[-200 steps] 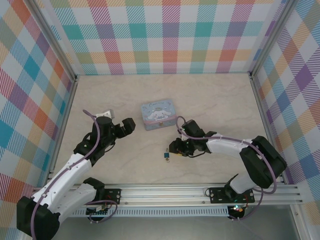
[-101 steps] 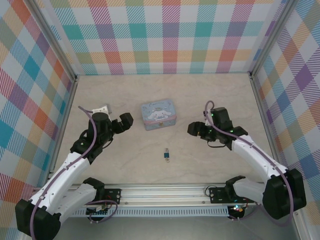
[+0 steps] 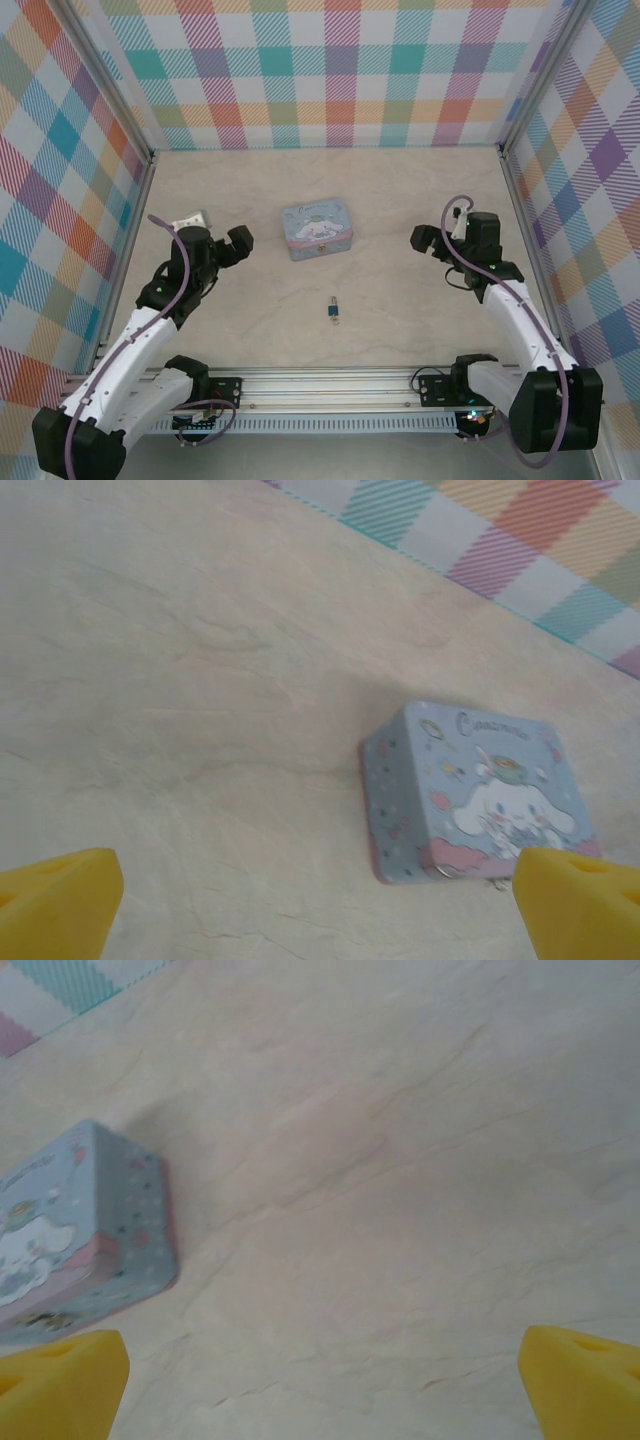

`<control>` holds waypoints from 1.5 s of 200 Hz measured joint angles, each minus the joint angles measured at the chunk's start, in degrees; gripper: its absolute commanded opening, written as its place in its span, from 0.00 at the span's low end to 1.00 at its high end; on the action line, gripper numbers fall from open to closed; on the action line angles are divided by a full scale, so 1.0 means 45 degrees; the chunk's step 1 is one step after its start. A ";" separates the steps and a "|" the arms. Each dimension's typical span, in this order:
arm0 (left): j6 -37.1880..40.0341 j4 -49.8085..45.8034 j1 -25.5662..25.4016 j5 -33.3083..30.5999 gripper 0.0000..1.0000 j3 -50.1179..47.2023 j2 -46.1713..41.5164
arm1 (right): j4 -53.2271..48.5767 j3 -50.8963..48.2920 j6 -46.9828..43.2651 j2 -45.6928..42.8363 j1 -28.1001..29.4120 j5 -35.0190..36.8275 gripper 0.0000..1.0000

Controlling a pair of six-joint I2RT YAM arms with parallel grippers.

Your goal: Unlock a padlock with a key

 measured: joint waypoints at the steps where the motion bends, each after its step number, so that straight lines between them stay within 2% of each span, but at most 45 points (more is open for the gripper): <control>1: 0.0010 0.0005 0.0019 -0.0010 1.00 0.0000 0.0005 | 0.0092 -0.0053 -0.0058 0.0000 -0.0034 0.0049 1.00; 44: 0.0816 0.1025 0.1103 -0.1520 1.00 -0.1073 0.0340 | 0.3327 -0.2025 -0.1409 0.0651 -0.1151 0.0947 1.00; 90: 0.3351 0.4104 0.1311 -0.3463 1.00 -0.3230 0.0437 | 0.7757 -0.3274 -0.2414 0.3036 -0.1447 0.1112 1.00; 157: 0.4789 0.7184 0.1472 -0.3871 1.00 -0.4216 0.2278 | 1.3799 -0.4401 -0.2812 0.6076 -0.1481 0.0544 1.00; 214: 0.5387 1.0394 0.1729 -0.3157 1.00 -0.5178 0.4070 | 1.3852 -0.3662 -0.3118 0.6285 -0.1360 0.0427 1.00; 258: 0.6013 1.3920 0.2118 -0.1545 1.00 -0.5440 0.6416 | 1.3780 -0.3599 -0.3254 0.6285 -0.1360 0.0374 1.00; 285: 0.6334 1.6383 0.2249 -0.0695 1.00 -0.5503 0.8548 | 1.3775 -0.3599 -0.3332 0.6290 -0.1360 0.0340 1.00; 300: 0.6450 1.6640 0.2302 -0.0325 1.00 -0.5571 0.9088 | 1.3775 -0.3599 -0.3332 0.6290 -0.1360 0.0340 1.00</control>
